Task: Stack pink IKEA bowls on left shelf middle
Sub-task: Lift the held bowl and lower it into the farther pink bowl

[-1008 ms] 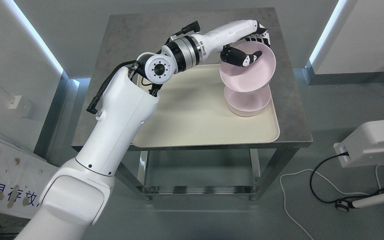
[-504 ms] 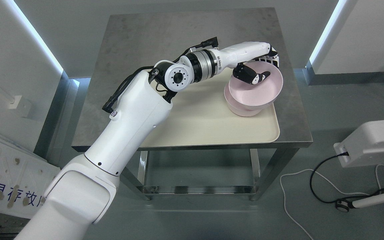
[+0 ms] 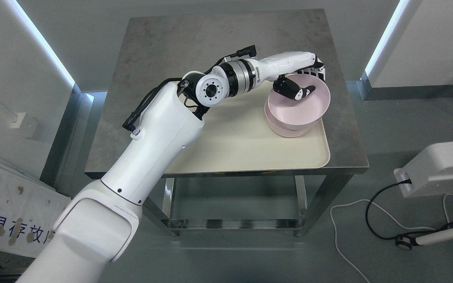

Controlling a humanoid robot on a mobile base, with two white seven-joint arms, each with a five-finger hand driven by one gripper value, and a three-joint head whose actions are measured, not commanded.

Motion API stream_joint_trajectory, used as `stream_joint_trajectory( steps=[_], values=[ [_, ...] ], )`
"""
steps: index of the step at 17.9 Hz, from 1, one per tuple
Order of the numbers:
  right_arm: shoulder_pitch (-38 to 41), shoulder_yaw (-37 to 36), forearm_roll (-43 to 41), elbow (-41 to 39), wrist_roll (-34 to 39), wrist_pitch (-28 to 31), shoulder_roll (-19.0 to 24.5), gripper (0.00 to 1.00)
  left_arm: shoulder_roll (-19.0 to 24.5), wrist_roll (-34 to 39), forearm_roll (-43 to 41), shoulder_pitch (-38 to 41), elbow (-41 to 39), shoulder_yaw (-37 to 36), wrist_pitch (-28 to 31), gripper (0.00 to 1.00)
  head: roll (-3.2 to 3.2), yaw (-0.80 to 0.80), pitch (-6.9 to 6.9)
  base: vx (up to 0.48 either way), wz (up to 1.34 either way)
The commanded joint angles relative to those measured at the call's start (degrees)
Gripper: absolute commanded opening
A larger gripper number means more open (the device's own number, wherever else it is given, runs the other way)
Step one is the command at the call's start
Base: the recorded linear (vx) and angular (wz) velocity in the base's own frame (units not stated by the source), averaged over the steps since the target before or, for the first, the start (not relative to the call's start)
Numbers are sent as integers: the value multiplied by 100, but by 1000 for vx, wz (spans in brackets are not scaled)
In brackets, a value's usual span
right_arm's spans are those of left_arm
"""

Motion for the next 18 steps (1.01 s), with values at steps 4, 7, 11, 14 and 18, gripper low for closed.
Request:
stream_joint_trajectory(
  steps=[4, 7, 11, 14, 18],
  values=[
    [0, -26, -9, -100, -2, 4, -100, 100, 69, -13, -255, -43, 271, 136, -18, 7, 0, 0, 0, 0, 0],
    [0, -26, -9, -100, -2, 4, -100, 100, 69, -109, -220, -8, 209, 145, -44, 43, 0, 0, 0, 0, 0],
    [0, -26, -9, -100, -2, 4, -100, 100, 69, -206, 51, 263, -465, 1248, -220, 67, 0, 0, 0, 0, 0],
    [0, -26, -9, -100, -2, 4, -100, 100, 69, -22, 1715, 895, -1282, 2392, -440, 77, 0, 0, 0, 0, 0],
    [0, -26, -9, -100, -2, 4, -100, 100, 69, -344, 2470, 2580, -2662, 2466, -668, 87, 0, 0, 0, 0, 0]
  ],
)
